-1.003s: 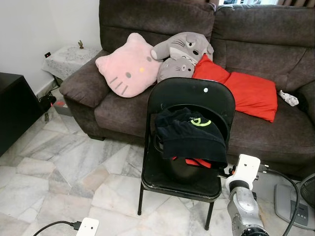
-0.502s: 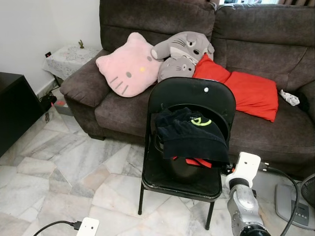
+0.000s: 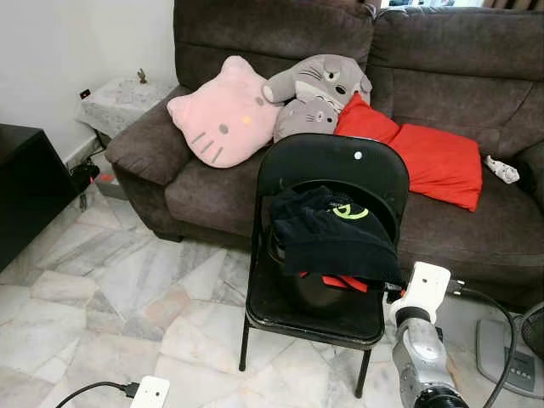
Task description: Hang hanger
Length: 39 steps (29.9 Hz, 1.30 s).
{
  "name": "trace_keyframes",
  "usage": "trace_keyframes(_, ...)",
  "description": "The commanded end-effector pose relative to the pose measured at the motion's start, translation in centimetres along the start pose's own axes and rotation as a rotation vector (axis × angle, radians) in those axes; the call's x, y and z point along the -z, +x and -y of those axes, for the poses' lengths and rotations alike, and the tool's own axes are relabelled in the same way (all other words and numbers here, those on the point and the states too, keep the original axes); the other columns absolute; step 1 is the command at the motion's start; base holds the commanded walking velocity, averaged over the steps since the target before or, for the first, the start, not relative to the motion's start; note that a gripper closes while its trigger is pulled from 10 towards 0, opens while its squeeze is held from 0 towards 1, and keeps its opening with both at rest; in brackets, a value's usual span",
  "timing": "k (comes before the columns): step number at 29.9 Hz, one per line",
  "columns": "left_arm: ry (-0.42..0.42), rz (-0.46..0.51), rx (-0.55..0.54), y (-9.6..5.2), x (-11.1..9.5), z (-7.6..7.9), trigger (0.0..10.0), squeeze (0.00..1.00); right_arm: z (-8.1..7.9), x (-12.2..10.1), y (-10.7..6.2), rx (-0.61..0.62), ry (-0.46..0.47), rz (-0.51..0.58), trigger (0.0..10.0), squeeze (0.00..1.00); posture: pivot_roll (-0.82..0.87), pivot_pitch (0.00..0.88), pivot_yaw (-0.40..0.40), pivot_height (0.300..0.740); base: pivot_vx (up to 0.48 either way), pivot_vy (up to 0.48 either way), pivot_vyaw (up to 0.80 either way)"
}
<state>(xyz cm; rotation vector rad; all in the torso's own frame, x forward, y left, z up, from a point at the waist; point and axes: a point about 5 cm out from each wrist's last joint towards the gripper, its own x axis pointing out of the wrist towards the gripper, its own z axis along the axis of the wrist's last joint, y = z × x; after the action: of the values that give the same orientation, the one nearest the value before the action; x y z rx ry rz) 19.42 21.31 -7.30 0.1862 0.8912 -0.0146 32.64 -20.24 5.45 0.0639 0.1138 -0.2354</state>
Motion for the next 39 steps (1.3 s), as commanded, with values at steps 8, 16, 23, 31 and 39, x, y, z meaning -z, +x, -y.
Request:
trace_keyframes(8, 0.004, -0.027, -0.003, -0.1, 0.5, 0.0, 10.0, 0.00, 0.1, -0.4, 0.3, 0.010, 0.009, 0.004, 0.0, 0.00, -0.12, 0.062, 0.041, 0.740, 0.000, 0.000, 0.00)
trace_keyframes(16, 0.006, -0.029, -0.003, 0.0, 0.5, 0.1, 10.0, 0.00, 0.0, -1.0, 0.5, 0.013, -0.006, 0.028, 0.0, 0.00, -0.12, 0.061, 0.041, 0.740, 0.000, 0.000, 0.00)
trace_keyframes(23, 0.005, -0.033, -0.004, -0.1, 0.6, 0.1, 10.0, 0.00, -0.1, -1.9, 0.9, 0.015, -0.024, 0.063, 0.0, 0.00, -0.12, 0.060, 0.040, 0.740, 0.000, 0.000, 0.00)
trace_keyframes(31, 0.004, -0.039, -0.004, -0.2, 0.9, -0.1, 10.0, 0.00, -0.3, -4.0, 1.8, 0.006, -0.077, 0.132, 0.0, 0.00, -0.12, 0.058, 0.038, 0.740, 0.000, 0.000, 0.00)
trace_keyframes(39, 0.002, -0.040, -0.004, -0.2, 1.0, -0.1, 10.0, 0.00, -1.0, -7.7, 3.1, -0.039, -0.134, 0.229, 0.0, 0.00, -0.13, 0.057, 0.036, 0.740, 0.000, 0.000, 0.00)
